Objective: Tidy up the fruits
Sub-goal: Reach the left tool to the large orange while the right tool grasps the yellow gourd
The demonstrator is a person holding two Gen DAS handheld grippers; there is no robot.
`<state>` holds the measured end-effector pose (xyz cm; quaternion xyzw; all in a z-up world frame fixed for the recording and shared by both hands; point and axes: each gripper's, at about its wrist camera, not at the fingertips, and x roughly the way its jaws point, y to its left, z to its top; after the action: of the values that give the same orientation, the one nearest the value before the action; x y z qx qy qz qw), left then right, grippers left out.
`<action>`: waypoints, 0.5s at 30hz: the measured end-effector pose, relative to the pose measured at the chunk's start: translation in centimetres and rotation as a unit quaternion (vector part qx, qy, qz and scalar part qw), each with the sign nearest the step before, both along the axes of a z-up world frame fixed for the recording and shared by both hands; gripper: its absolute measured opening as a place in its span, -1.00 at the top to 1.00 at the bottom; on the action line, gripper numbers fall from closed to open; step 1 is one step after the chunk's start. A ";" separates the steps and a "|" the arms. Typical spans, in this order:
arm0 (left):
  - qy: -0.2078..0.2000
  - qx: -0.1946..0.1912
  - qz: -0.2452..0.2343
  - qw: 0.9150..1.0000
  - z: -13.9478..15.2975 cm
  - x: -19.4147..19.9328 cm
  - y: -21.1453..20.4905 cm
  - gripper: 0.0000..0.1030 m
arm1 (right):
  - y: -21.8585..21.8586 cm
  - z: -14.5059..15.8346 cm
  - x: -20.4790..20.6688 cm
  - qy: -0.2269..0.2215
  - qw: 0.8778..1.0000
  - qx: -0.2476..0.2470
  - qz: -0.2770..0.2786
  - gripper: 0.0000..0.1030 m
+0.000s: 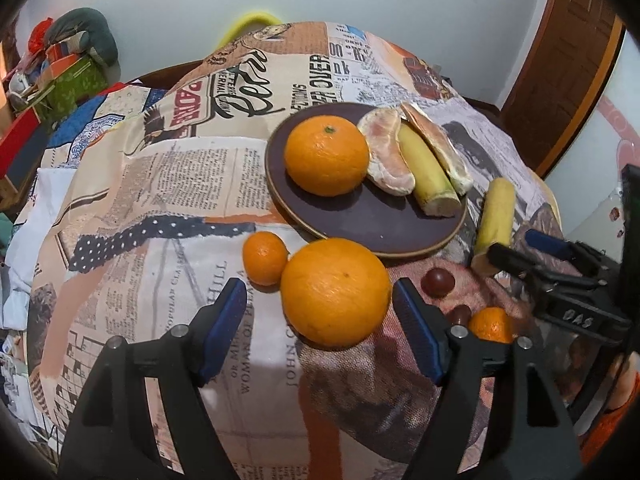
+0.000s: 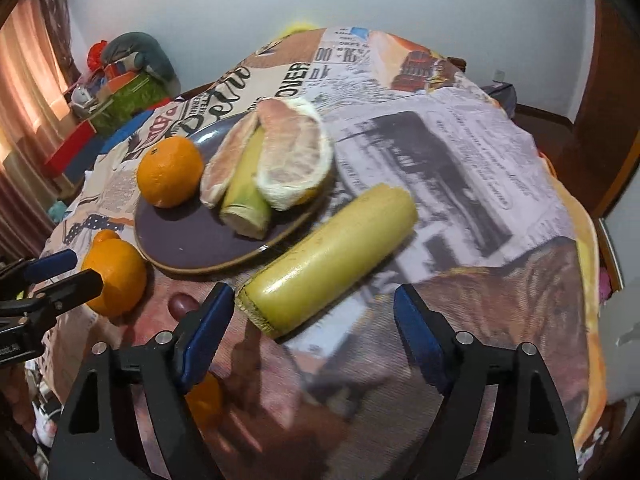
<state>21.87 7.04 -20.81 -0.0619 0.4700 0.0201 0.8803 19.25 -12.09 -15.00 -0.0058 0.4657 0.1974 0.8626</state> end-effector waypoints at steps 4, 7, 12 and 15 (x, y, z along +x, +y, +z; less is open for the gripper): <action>0.009 -0.003 0.002 1.000 -0.9 0.2 -0.3 -0.46 | -0.9 0.3 -0.1 -0.001 1.000 -0.005 -0.006 -0.55; 0.008 -0.004 0.005 1.000 -1.2 0.5 -0.5 -0.46 | -0.8 0.6 0.1 -0.006 1.000 0.002 -0.006 -0.55; 0.004 -0.015 0.009 1.000 -1.4 0.9 -0.4 -0.45 | 0.3 0.4 1.5 -0.004 1.000 0.021 -0.018 -0.55; -0.003 -0.016 0.012 1.000 -1.3 1.0 -0.2 -0.37 | 1.0 -0.2 2.5 0.005 0.999 0.027 -0.027 -0.57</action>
<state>22.85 6.81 -22.13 -0.0816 0.4670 0.0228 0.8802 21.76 -11.09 -15.25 0.0308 0.4642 0.1863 0.8654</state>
